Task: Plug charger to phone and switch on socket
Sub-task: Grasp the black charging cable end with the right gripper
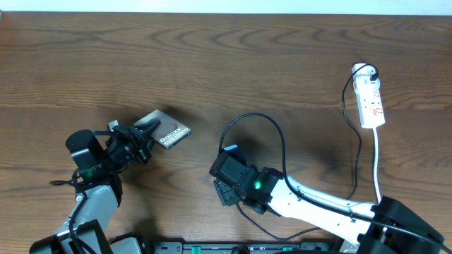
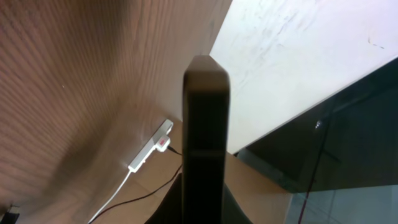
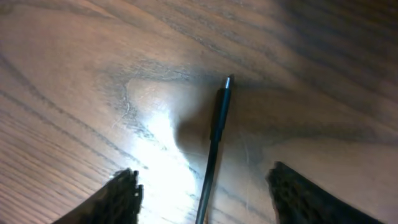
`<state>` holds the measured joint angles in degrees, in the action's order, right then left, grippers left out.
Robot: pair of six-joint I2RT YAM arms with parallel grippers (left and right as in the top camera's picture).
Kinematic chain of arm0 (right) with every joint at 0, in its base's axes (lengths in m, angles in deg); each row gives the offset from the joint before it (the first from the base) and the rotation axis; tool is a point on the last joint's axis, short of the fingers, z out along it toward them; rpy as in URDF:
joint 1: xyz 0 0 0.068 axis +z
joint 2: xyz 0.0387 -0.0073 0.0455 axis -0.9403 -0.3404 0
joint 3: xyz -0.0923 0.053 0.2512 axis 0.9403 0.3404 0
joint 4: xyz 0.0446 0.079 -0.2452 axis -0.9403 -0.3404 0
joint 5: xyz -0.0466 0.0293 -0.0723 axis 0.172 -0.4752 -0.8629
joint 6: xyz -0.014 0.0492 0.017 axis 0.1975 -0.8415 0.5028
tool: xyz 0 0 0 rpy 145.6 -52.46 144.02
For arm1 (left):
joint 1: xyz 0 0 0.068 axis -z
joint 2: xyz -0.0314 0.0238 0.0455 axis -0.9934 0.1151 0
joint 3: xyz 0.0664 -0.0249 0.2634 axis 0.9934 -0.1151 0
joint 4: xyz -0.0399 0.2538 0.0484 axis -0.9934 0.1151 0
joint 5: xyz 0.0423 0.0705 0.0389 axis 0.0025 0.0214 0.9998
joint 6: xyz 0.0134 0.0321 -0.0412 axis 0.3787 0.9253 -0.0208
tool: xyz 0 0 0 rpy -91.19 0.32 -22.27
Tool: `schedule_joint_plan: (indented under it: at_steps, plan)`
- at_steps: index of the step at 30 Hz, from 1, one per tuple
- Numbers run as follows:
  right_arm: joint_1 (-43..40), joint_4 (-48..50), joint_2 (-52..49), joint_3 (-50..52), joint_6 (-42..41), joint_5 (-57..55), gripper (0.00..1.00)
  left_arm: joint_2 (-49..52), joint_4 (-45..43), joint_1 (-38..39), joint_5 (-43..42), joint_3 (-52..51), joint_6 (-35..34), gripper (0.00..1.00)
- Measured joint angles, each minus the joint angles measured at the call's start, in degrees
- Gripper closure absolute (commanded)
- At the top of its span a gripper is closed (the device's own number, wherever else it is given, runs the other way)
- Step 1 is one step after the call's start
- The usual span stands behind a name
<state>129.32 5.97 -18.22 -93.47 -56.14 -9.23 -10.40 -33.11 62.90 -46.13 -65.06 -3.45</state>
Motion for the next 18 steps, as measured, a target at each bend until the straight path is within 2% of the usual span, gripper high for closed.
schedule_joint_plan:
  at_steps: [8, 11, 13, 16, 18]
  plan:
    - [-1.8, 0.7, -3.3, 0.0, -0.2, 2.4, 0.46, 0.0, 0.0, -1.1, -2.1, 0.0, 0.0, 0.92]
    - [-3.3, 1.2, -3.7, 0.0, -0.1, 3.7, 0.51, 0.0, 0.0, -1.1, -2.7, 0.0, 0.0, 0.93]
    - [-3.7, 1.8, -4.6, 0.0, 0.1, 4.7, 0.6, 0.0, 0.0, -1.1, -2.8, 0.0, 0.0, 0.92]
    - [-4.1, 1.8, -5.7, -0.1, 0.3, 6.0, 0.63, 0.0, 0.0, -1.1, -2.9, 0.0, 0.0, 0.93]
    - [-4.5, 2.0, -5.7, -0.2, 0.9, 6.9, 0.8, 0.0, 0.0, -1.1, -2.9, 0.0, 0.0, 0.93]
